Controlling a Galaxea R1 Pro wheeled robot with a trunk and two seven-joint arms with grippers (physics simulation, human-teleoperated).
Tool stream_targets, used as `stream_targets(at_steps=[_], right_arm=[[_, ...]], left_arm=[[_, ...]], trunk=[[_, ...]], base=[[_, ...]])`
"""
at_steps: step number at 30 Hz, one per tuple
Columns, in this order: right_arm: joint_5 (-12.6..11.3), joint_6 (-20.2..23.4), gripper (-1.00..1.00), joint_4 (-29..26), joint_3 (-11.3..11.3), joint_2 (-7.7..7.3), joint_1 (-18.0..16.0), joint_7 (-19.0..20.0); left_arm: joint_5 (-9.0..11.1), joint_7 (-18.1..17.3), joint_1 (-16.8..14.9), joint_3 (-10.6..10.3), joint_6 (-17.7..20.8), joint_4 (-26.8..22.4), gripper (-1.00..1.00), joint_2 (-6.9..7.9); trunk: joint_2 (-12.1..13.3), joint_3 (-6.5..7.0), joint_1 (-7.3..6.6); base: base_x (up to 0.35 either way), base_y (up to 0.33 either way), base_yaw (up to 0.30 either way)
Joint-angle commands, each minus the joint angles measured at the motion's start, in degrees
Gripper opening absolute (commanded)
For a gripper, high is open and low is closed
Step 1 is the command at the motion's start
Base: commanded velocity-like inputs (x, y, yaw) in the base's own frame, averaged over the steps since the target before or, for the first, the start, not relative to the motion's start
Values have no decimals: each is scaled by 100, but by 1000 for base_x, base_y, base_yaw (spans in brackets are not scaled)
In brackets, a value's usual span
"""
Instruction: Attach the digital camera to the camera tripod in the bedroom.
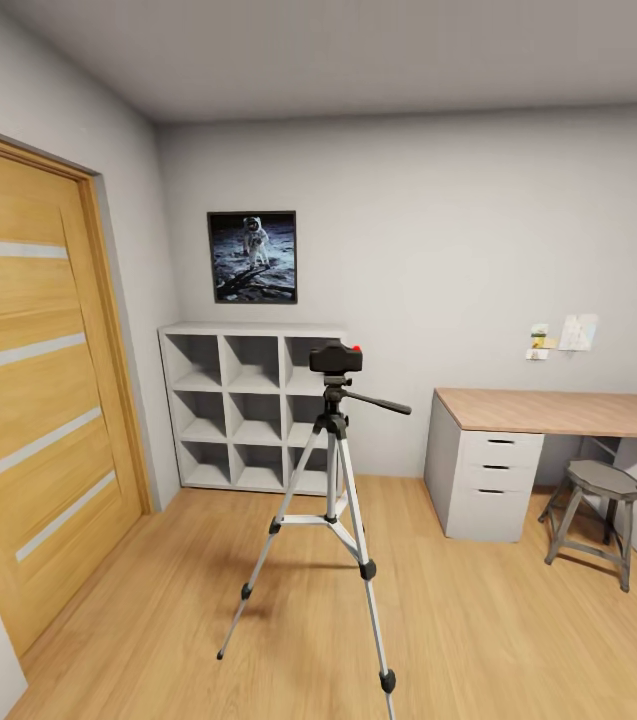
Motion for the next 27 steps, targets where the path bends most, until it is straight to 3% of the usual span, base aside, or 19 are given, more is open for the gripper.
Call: stream_targets(at_steps=[1, 27], right_arm=[[54, -29, 100, 17, -48, -1, -5, 12], [30, -16, 100, 17, -64, 45, -5, 4]], left_arm=[[43, 21, -1, -50, 23, -5, 100, 1], [62, 21, -1, -26, 23, -14, 100, 1]], trunk=[[-4, -2, 2], [-4, -2, 2]], base=[[0, 0, 0], [0, 0, 0]])
